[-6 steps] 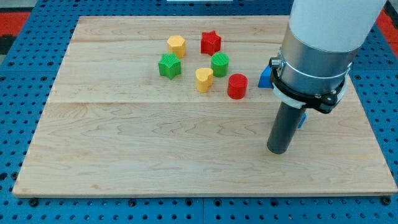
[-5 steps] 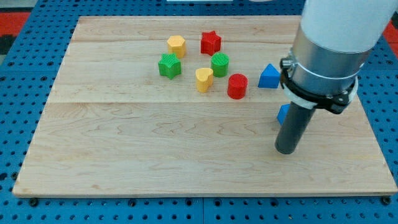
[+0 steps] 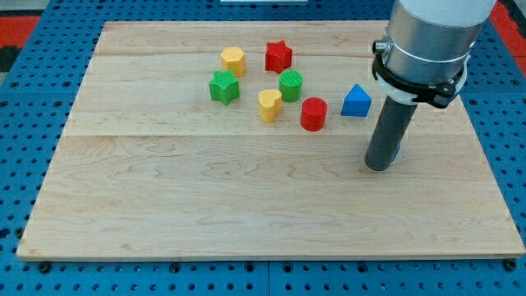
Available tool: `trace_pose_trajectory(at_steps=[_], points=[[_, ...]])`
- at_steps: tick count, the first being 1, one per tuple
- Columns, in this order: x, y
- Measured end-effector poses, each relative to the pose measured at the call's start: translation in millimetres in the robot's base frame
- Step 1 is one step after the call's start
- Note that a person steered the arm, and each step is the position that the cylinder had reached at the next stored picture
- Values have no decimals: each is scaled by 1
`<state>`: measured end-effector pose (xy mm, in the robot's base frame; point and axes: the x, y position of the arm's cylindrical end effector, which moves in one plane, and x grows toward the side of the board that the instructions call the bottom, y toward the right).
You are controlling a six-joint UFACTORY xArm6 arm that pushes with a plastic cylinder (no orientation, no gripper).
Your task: Slide the blue cube to the blue triangle
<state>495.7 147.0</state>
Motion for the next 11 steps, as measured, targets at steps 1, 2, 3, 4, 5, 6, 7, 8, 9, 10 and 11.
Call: trace_pose_trajectory(at_steps=[1, 2, 3, 4, 5, 6, 7, 8, 9, 10, 11], points=[[0, 10], [-3, 21], [-11, 26], [-16, 27], [-16, 27], [-16, 27], [-19, 27], [-24, 27], [-34, 27], [-48, 27], [-57, 27]])
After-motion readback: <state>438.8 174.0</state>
